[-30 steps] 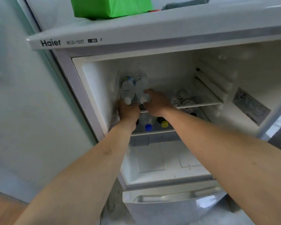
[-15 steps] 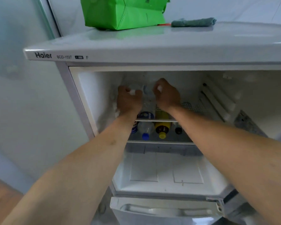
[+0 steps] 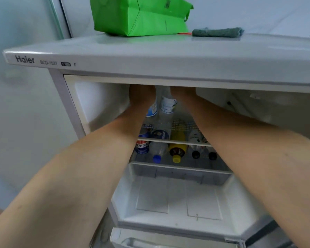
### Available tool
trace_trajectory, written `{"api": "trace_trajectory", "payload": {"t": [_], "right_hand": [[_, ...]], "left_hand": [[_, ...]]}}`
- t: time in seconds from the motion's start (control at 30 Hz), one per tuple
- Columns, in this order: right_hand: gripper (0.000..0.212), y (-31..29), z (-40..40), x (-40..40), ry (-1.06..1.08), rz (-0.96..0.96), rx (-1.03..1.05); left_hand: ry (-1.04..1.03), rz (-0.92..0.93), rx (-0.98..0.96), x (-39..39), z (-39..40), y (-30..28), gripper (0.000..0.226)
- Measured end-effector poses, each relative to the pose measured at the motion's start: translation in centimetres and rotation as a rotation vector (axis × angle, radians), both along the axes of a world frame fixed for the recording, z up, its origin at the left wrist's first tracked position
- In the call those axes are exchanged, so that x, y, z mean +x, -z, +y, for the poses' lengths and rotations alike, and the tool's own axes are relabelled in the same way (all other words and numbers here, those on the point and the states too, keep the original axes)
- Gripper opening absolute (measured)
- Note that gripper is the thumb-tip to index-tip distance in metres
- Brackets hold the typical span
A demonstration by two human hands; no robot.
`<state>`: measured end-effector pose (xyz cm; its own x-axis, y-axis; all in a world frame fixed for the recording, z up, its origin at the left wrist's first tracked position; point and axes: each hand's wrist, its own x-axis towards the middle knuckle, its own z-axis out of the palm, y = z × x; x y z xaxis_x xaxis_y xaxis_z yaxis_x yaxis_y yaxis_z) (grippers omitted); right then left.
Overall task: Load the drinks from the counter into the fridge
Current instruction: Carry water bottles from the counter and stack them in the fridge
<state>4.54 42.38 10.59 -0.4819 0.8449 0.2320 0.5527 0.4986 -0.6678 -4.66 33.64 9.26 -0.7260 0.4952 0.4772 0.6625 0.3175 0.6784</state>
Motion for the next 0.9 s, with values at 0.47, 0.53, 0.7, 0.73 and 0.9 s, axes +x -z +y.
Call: {"api": "trace_trajectory", "payload": {"t": [0.47, 0.53, 0.7, 0.73, 0.9], "right_hand": [[0.055, 8.0, 4.4, -2.0, -0.262, 0.389, -0.207], [0.038, 9.1, 4.3, -1.7, -0.297, 0.377, -0.165], [0.064, 10.1, 4.4, -1.7, -0.184, 0.28, -0.168], [0.071, 10.2, 4.5, -2.0, -0.148, 0.257, -0.146], [0.064, 9.7, 5.3, -3.3, -0.114, 0.227, -0.137]], "left_hand": [[0.196, -0.38, 0.196, -2.0, 3.4, 10.1, 0.074], [0.119, -0.31, 0.081, -2.2, 3.3, 10.7, 0.073], [0.116, -0.247, -0.088, -3.5, 4.1, 9.6, 0.064], [0.122, -0.264, -0.073, -3.7, 4.5, 9.6, 0.064], [0.091, -0.361, -0.019, -4.5, 6.5, 9.0, 0.065]]}}
